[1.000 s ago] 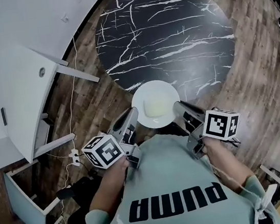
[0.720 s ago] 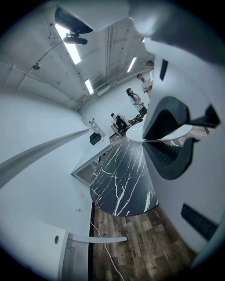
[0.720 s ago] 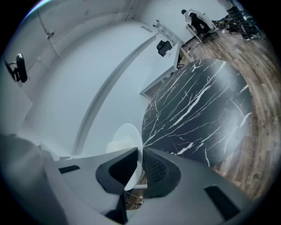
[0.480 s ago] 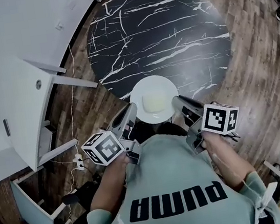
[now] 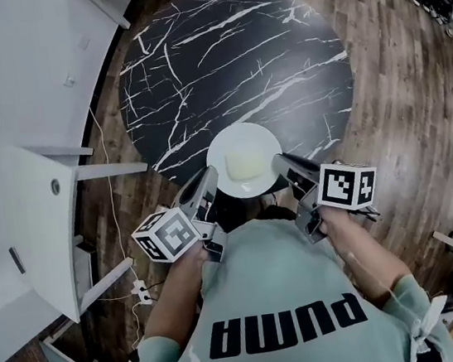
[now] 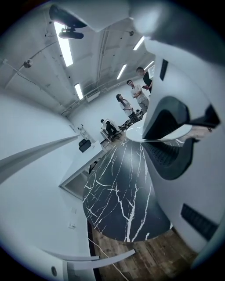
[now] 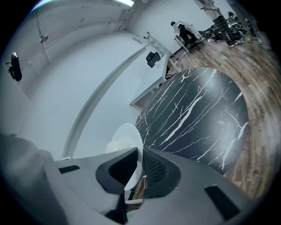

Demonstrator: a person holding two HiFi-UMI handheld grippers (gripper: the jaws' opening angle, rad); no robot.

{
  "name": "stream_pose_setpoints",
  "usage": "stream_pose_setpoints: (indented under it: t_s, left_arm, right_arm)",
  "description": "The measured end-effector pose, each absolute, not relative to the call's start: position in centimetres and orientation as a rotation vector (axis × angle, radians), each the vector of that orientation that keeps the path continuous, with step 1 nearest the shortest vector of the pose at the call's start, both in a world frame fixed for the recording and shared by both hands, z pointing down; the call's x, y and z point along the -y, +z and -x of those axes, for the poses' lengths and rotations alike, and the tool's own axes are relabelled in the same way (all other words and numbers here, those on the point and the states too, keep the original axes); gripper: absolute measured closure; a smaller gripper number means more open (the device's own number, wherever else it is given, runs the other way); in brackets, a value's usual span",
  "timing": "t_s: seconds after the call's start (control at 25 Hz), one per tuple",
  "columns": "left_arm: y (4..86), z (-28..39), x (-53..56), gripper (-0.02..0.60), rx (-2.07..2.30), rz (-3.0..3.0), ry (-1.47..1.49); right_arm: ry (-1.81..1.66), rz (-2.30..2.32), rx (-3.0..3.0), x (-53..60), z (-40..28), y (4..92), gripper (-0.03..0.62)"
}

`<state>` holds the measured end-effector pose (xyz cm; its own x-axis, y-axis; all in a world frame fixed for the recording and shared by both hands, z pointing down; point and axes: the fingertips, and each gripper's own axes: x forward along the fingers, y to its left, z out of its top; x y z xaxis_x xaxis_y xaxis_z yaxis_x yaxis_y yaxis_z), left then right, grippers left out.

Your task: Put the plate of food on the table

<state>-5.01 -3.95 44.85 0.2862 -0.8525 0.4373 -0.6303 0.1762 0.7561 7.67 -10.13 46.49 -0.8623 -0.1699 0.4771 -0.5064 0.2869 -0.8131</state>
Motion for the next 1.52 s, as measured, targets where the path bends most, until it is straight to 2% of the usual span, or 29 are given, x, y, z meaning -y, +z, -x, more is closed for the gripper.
stream_pose_setpoints:
  t_s: [0.48,1.52]
  left_arm:
    - [47.3,8.2,10.0,0.552,1.283,-1.605,-0.154]
    - [57.6,8.7,16.7,0.548,1.208,-1.650,0.074]
  right_arm:
    - [1.676,-0.827,2.211,14.1,-5.2,49.0,0.554]
    - [1.747,-1.028,2.108,18.9,-5.2,59.1,0.551]
